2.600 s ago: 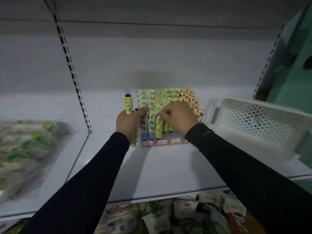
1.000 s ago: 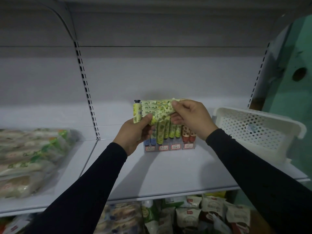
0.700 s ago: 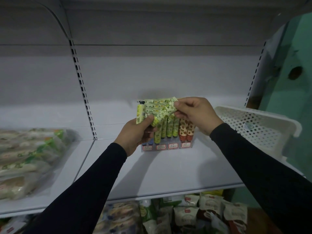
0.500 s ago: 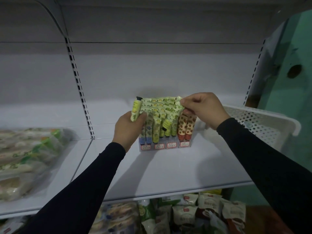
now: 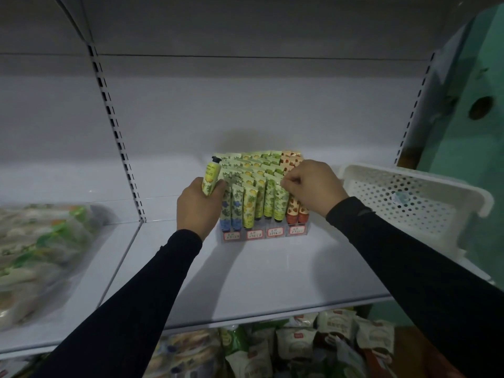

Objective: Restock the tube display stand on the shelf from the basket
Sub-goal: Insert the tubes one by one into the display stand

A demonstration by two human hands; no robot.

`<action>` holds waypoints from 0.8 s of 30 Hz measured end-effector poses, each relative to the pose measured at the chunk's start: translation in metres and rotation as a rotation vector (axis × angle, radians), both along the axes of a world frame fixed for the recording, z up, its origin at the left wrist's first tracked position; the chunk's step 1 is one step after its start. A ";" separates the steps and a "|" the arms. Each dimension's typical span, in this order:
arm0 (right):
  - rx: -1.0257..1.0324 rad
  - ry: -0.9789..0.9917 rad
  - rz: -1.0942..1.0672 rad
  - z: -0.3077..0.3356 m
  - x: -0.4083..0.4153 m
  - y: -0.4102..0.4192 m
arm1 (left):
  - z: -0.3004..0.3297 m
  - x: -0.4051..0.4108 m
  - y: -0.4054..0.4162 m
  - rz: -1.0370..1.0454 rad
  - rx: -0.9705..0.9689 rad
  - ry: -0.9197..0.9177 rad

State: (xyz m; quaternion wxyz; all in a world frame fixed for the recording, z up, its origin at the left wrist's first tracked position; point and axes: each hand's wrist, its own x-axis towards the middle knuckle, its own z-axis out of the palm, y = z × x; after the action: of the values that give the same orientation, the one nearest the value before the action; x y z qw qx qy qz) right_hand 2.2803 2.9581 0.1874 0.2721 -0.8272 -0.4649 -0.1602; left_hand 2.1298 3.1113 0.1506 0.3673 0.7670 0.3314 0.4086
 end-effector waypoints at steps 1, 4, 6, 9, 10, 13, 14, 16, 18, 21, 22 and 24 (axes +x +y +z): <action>-0.004 -0.010 -0.007 -0.001 0.000 0.001 | 0.000 0.000 0.000 -0.003 -0.007 -0.007; -0.031 -0.044 -0.022 -0.004 0.001 0.002 | 0.000 0.000 0.001 -0.002 -0.040 -0.027; -0.049 -0.055 -0.032 -0.005 0.002 0.003 | -0.001 0.001 0.001 -0.006 -0.064 -0.040; -0.061 -0.061 -0.050 -0.009 0.004 0.006 | -0.003 0.001 0.003 -0.011 -0.081 -0.048; -0.054 -0.045 -0.059 -0.010 0.005 0.006 | -0.004 0.001 0.004 -0.015 -0.083 -0.050; -0.038 0.003 -0.086 -0.011 0.008 0.008 | -0.005 0.001 0.007 -0.021 -0.086 -0.057; -0.038 0.013 -0.094 -0.010 0.009 0.009 | -0.006 0.001 0.008 -0.022 -0.088 -0.060; -0.040 0.027 -0.104 -0.010 0.010 0.009 | -0.006 0.002 0.009 -0.023 -0.091 -0.067; -0.039 0.034 -0.104 -0.010 0.011 0.011 | -0.007 0.002 0.010 -0.023 -0.100 -0.079; -0.030 0.063 -0.109 -0.010 0.012 0.011 | -0.009 0.003 0.010 -0.025 -0.115 -0.090; -0.028 0.064 -0.113 -0.010 0.012 0.012 | -0.009 0.003 0.011 -0.025 -0.116 -0.091; -0.020 0.071 -0.125 -0.012 0.013 0.013 | -0.009 0.003 0.011 -0.020 -0.116 -0.087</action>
State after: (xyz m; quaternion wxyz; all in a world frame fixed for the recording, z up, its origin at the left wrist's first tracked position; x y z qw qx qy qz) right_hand 2.2935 2.9710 0.1756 0.2695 -0.8624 -0.4040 -0.1427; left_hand 2.1332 3.1225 0.1416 0.4294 0.7292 0.3306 0.4177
